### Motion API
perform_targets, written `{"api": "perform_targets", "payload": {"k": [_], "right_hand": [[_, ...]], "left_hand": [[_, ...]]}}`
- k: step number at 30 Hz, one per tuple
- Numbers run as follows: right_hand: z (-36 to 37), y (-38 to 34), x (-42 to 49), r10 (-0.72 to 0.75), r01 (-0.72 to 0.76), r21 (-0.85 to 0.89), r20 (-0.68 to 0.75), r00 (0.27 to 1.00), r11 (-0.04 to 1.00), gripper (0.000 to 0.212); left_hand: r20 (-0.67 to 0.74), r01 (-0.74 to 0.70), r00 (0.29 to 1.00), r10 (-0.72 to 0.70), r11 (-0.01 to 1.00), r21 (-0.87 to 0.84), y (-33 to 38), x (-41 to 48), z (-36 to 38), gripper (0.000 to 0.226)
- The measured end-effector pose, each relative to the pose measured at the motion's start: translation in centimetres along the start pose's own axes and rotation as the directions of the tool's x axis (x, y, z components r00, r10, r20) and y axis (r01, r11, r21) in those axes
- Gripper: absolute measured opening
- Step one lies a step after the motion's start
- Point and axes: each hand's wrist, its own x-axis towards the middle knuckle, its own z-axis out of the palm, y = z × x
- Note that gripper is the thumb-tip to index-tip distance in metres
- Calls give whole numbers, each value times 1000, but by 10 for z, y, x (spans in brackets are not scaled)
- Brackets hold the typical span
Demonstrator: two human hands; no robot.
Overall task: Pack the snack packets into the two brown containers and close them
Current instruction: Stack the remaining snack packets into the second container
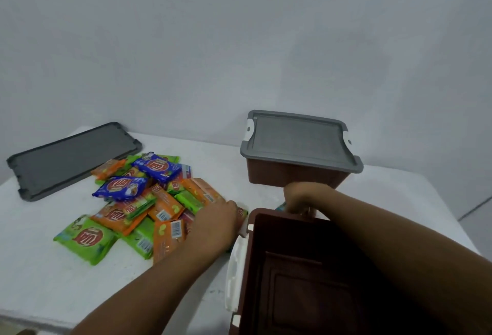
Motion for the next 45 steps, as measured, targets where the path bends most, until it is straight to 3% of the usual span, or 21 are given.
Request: {"api": "perform_targets", "payload": {"k": [5, 8, 12, 16, 20, 24, 29, 31, 34, 37, 41, 45], "right_hand": [[8, -3, 2, -70, 69, -184, 1, 998, 980, 18], [10, -4, 3, -105, 108, -208, 25, 994, 972, 30], [9, -2, 4, -136, 133, -138, -15, 991, 981, 38], [2, 3, -5, -245, 246, -5, -135, 960, 969, 47], [-3, 7, -22, -357, 397, 196, -209, 910, 897, 57], [-3, 10, -34, -354, 450, 288, -329, 876, 845, 23], [-6, 21, -52, -286, 455, 435, -399, 871, 777, 26], [-10, 25, -63, -234, 450, 509, -432, 871, 734, 29], [-17, 37, -82, -164, 465, 559, -505, 848, 687, 32], [-18, 54, -110, -170, 527, 482, -604, 779, 700, 29], [-8, 81, -146, -270, 519, 317, -581, 768, 794, 77], [12, 110, -161, -346, 527, 127, -623, 701, 840, 72]], "left_hand": [[59, 31, 998, -27, 998, -55, 3, 5, -1, 46], [133, 63, 990, -50, 994, -95, 6, 8, -9, 56], [200, 123, 977, -77, 965, -231, -1, 16, -30, 31], [262, 232, 961, -87, 770, -594, -23, 25, -48, 8], [252, 242, 965, -78, 637, -732, -22, 27, -58, 13], [219, 231, 972, -87, 535, -813, -12, 27, -59, 20], [106, 4, 989, 100, 706, -708, -12, 24, -68, 58], [3, -134, 986, 168, 802, -581, -9, 24, -77, 58], [-193, -316, 947, 256, 848, -426, 1, 19, -92, 52], [-308, -415, 899, 310, 827, -379, 15, 8, -105, 55], [-322, -447, 882, 344, 829, -337, 42, -17, -118, 74], [-279, -429, 892, 357, 861, -272, 72, -45, -115, 85]]}}
